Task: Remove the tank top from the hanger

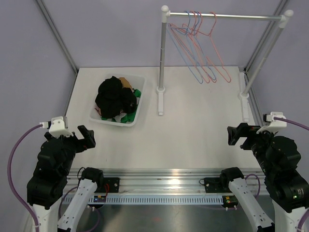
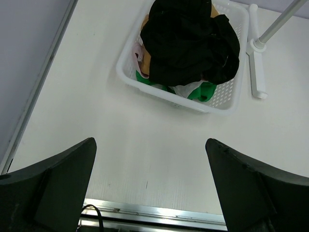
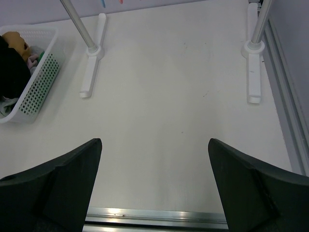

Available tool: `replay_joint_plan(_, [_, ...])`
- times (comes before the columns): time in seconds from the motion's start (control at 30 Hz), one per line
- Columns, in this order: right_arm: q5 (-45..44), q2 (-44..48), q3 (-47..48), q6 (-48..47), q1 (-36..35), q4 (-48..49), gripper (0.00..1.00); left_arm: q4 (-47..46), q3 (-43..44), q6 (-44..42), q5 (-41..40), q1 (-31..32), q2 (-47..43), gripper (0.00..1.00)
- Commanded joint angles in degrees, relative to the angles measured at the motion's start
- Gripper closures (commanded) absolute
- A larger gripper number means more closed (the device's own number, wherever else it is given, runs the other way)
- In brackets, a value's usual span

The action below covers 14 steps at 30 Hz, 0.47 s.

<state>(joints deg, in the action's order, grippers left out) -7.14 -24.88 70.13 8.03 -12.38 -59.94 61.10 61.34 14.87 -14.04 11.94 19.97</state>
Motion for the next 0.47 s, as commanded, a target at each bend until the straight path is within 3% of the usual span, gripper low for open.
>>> replay_joint_plan(0.0, [-1.83,-1.75,-0.17,1.02,-0.45,0.44,0.00,-2.92,-0.26,-0.46,1.65,0.18,-0.10,0.01])
replay_joint_plan(0.43, [-2.09,-2.89,-1.40,1.20,-0.45,0.97,0.00,-3.18,0.36,-0.55,0.86,0.18,1.57,0.01])
